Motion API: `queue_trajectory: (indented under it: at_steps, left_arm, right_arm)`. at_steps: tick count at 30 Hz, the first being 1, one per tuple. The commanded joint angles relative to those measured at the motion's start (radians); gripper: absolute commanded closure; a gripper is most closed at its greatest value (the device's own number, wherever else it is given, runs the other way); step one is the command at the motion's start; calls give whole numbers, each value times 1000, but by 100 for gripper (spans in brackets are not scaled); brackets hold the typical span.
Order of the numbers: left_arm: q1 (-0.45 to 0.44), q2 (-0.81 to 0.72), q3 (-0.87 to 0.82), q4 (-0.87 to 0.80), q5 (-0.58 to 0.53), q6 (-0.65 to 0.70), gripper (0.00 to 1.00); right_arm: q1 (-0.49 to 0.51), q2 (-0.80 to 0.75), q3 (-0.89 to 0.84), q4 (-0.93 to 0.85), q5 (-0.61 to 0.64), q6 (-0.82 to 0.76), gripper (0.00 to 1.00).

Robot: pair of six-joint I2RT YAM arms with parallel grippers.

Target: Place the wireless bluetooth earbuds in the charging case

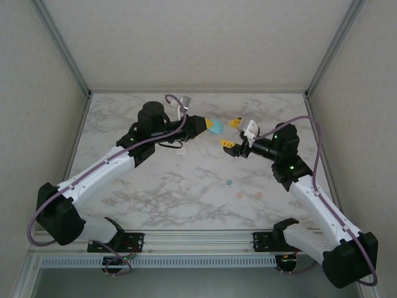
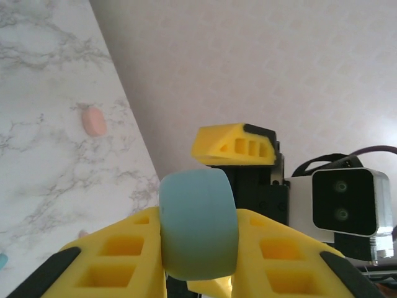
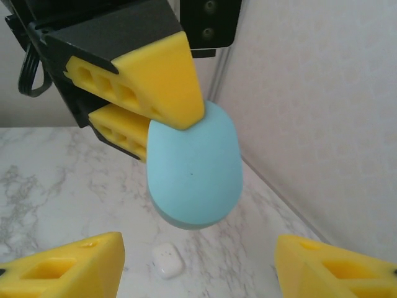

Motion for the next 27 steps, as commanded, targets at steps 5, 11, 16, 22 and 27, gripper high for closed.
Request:
queue_trajectory:
  at_steps: [5, 11, 16, 22, 27]
  left_arm:
    - [5, -34, -15, 69, 32, -39, 85]
    - [5, -29, -19, 82, 34, -45, 85]
    - [5, -27, -23, 94, 40, -49, 85]
    - [5, -20, -20, 103, 52, -51, 84]
    - [5, -11, -14, 111, 64, -48, 84]
  right_arm:
    - [11, 53, 72, 99, -68, 14, 35]
    - [11, 80, 90, 116, -97, 38, 42]
    - [12, 96, 94, 105, -96, 46, 46]
    - [12, 107, 108, 85, -109, 49, 47]
    - [13, 112, 113, 88, -111, 56, 52]
